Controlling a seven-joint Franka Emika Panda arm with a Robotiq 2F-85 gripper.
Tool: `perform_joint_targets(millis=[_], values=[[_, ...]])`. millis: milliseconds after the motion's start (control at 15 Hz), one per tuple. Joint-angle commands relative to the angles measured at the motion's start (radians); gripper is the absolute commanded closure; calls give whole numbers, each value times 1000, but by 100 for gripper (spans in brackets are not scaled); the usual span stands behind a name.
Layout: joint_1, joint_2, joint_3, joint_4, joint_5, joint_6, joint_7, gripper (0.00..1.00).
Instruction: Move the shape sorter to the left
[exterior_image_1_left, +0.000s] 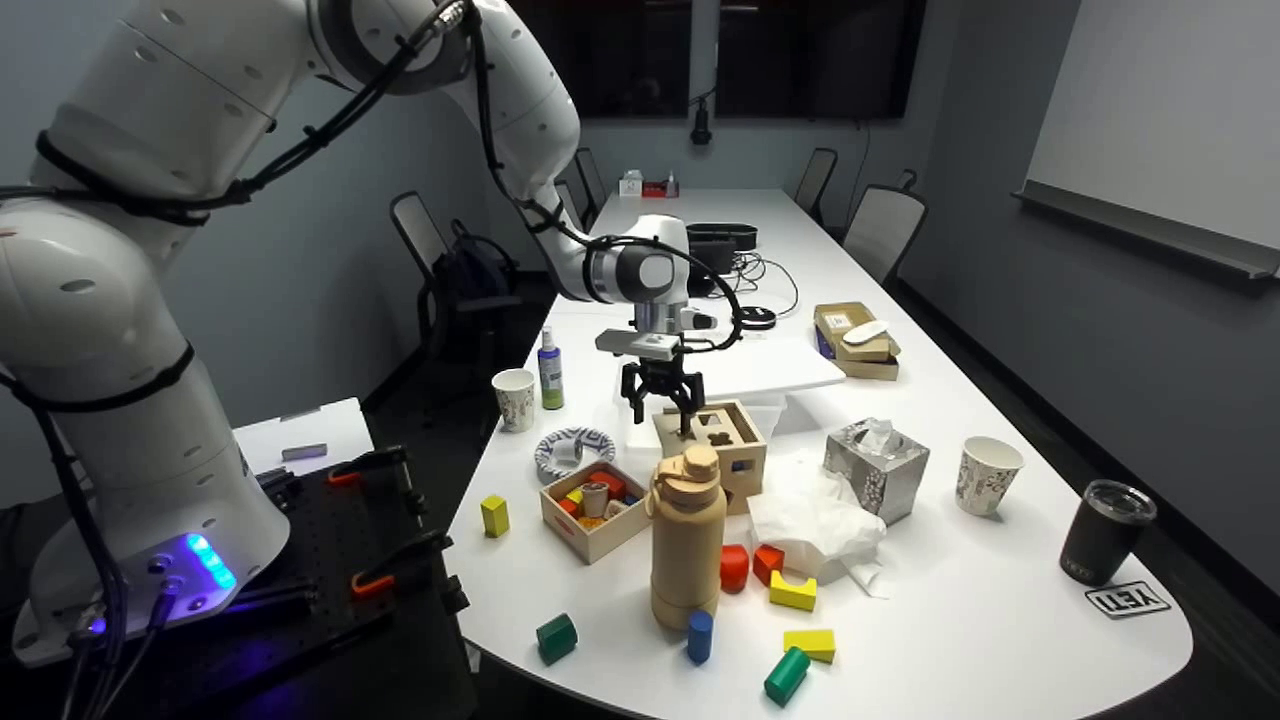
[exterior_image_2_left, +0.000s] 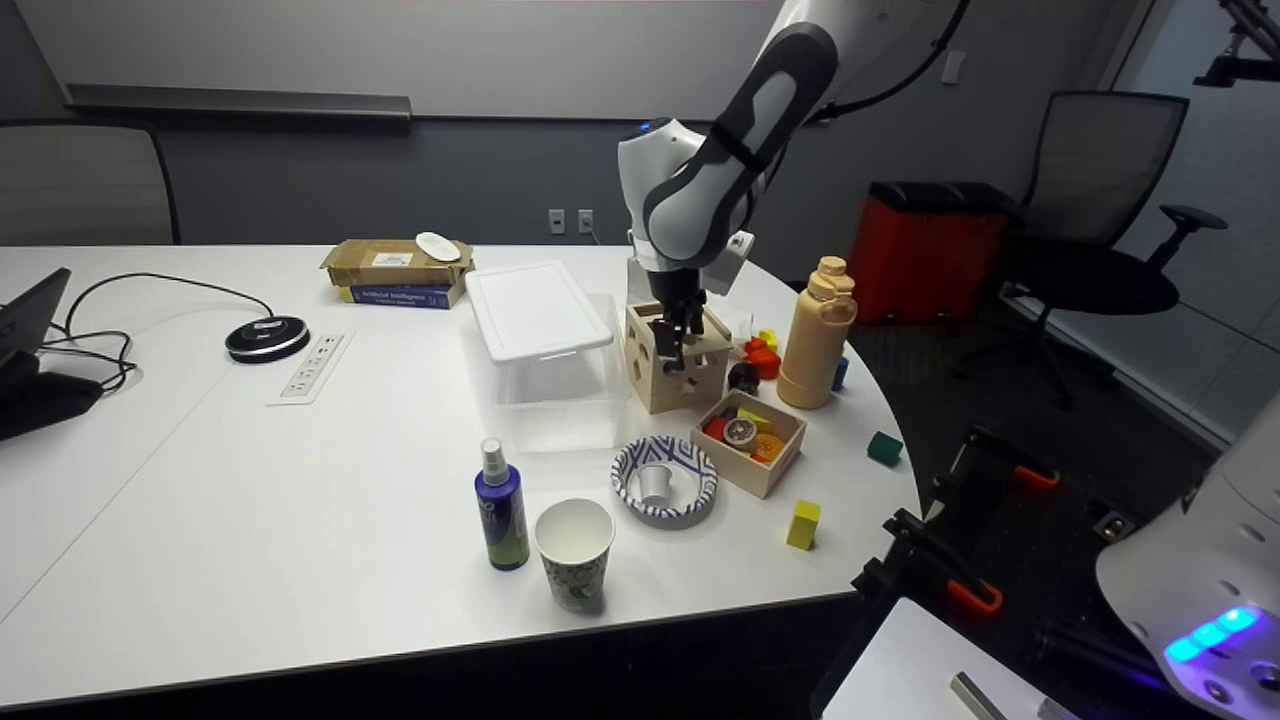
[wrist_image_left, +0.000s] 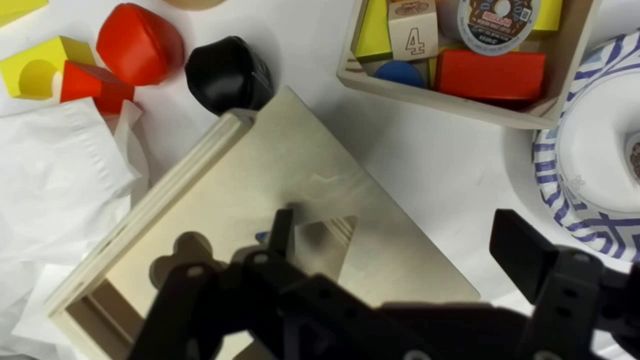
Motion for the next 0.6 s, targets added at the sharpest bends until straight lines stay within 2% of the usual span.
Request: perform_joint_targets(millis=[0, 533], values=[[-5, 34, -7, 32, 12, 21, -29, 0], [-4, 29, 11, 8, 21, 1, -41, 0]])
